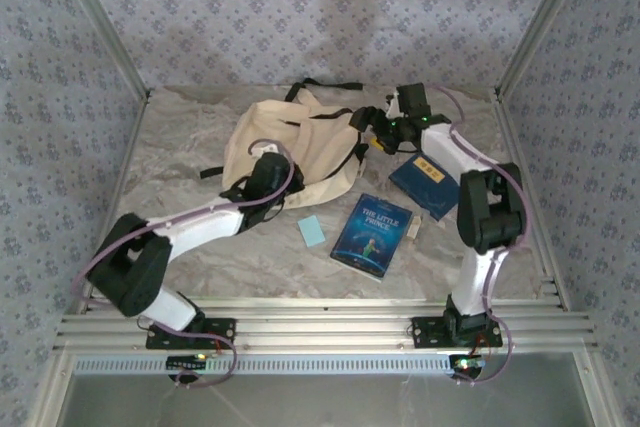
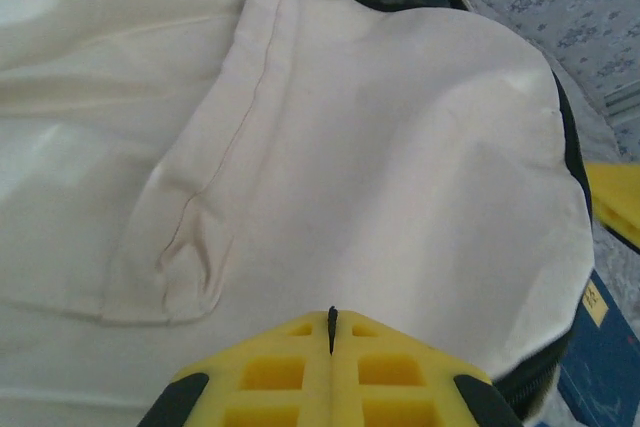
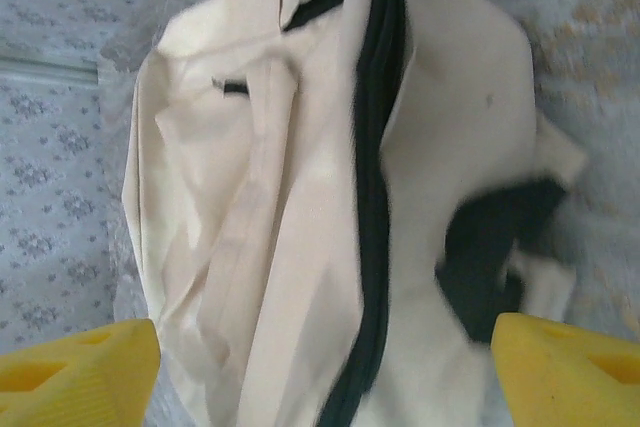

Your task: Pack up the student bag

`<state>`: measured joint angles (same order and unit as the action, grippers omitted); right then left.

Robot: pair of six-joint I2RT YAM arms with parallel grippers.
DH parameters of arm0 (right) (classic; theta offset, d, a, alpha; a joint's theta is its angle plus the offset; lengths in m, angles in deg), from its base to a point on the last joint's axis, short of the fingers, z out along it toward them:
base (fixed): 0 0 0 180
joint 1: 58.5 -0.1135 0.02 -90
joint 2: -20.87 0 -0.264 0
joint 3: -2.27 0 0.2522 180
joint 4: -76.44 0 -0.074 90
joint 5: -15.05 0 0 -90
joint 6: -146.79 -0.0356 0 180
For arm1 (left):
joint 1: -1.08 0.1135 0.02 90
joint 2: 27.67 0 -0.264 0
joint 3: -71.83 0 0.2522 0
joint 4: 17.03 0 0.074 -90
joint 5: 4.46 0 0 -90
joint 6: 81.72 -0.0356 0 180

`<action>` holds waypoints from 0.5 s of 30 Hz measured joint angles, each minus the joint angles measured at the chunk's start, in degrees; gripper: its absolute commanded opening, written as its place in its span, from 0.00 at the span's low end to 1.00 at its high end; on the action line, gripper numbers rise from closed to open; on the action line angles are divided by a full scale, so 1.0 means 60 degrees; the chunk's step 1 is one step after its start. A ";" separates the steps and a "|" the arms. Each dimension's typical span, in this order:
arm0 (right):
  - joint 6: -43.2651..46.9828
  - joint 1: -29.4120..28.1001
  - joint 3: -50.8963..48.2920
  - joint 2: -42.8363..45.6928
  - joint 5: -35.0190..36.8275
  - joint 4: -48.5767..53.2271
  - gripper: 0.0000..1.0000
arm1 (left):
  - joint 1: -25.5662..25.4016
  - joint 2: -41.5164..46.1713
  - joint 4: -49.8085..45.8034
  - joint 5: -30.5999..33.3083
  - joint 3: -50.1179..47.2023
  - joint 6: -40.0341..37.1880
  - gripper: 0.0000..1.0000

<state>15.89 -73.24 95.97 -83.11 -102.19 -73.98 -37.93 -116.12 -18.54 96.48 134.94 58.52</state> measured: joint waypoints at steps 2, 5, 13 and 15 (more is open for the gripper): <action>-0.0098 -0.0280 -0.0652 0.0816 0.0193 0.0047 0.87 | 0.0000 -0.0277 0.0062 -0.0047 0.0291 0.0000 0.00; -0.0372 -0.0856 -0.1297 0.1523 0.0350 -0.0058 0.87 | -0.0004 -0.0350 0.0237 -0.0142 0.0455 0.0007 0.00; -0.1381 -0.1818 -0.1596 0.0397 0.0831 -0.1188 0.03 | 0.0000 -0.0138 0.0313 -0.0142 0.0335 0.0076 0.00; -0.1526 -0.1752 -0.1596 -0.0091 0.0903 -0.1504 0.00 | 0.0000 0.0102 0.0291 -0.0062 0.0117 0.0073 0.00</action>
<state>6.73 -83.75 86.40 -83.66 -96.77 -83.01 -37.93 -115.51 -16.79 96.11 135.64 58.96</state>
